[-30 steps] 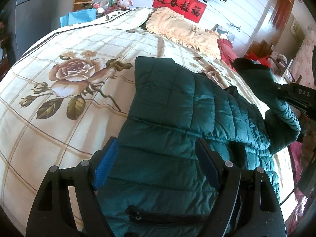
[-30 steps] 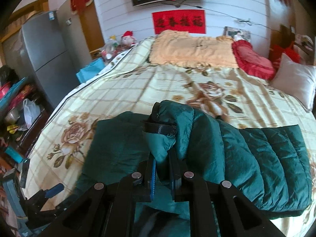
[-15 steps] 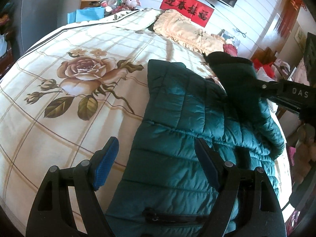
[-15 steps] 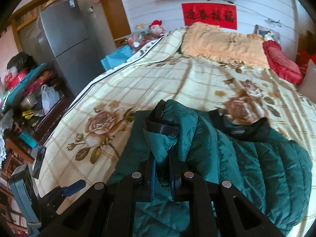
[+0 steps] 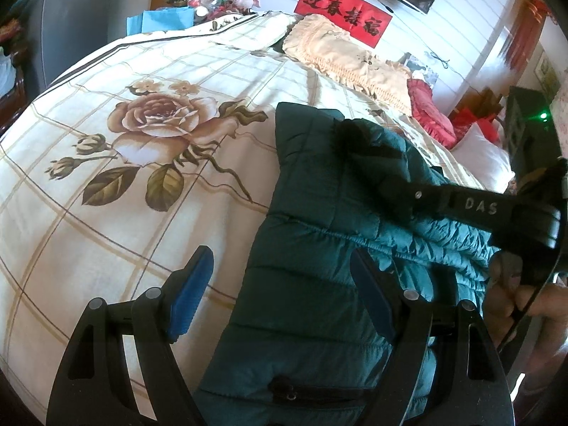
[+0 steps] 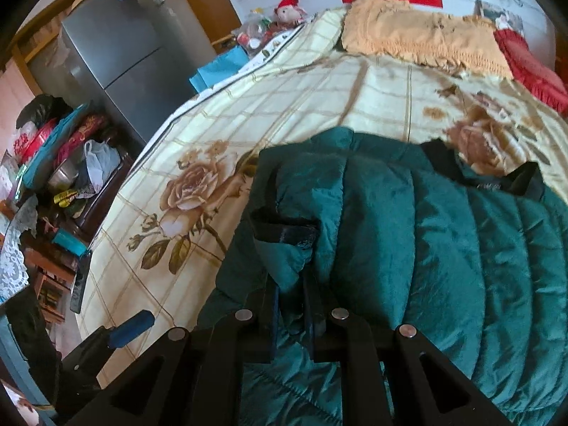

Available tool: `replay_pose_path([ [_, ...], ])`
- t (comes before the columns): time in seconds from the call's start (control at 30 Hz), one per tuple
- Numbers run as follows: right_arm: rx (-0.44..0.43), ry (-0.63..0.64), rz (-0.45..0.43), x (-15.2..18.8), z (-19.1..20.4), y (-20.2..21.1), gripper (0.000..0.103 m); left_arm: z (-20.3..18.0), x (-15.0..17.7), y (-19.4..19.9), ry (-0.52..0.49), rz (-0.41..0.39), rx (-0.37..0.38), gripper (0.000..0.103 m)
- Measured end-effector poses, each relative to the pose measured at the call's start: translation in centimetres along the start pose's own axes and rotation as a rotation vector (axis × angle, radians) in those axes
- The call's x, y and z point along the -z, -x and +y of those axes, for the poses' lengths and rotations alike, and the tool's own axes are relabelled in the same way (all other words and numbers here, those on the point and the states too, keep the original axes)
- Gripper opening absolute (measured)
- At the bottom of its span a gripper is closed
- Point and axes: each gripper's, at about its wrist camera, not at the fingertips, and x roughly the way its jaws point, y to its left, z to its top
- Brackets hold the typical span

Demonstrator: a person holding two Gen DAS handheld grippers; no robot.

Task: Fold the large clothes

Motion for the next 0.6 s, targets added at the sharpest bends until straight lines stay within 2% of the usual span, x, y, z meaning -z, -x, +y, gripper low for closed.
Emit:
replay_pose_path([
  [0.03,-0.002,0.001,0.014,0.1,-0.1,-0.3,0.015,0.0,0.0,0.0,-0.001,0.001,-0.001,0.080],
  [0.1,-0.026,-0.006,0.023,0.2,-0.2,-0.5,0.033,-0.1,0.0,-0.1,-0.004,0.003,-0.002,0.080],
  [0.13,-0.054,-0.013,0.022,0.3,-0.2,-0.4,0.051,-0.1,0.0,0.0,-0.007,0.002,-0.003,0.080],
  [0.17,-0.083,-0.021,0.018,0.4,-0.2,-0.1,0.058,-0.1,0.1,0.0,-0.008,0.000,-0.004,0.080],
  [0.37,-0.074,0.006,-0.045,0.8,0.1,3.3,0.058,-0.1,-0.2,0.5,0.006,-0.013,0.013,0.080],
  [0.43,-0.070,-0.015,-0.075,1.0,-1.1,5.0,0.058,-0.5,-0.5,0.9,0.010,-0.029,0.032,0.080],
  [0.6,0.016,-0.077,-0.125,2.3,-5.5,9.0,0.063,-2.2,-1.6,0.9,0.005,-0.039,0.064,0.080],
])
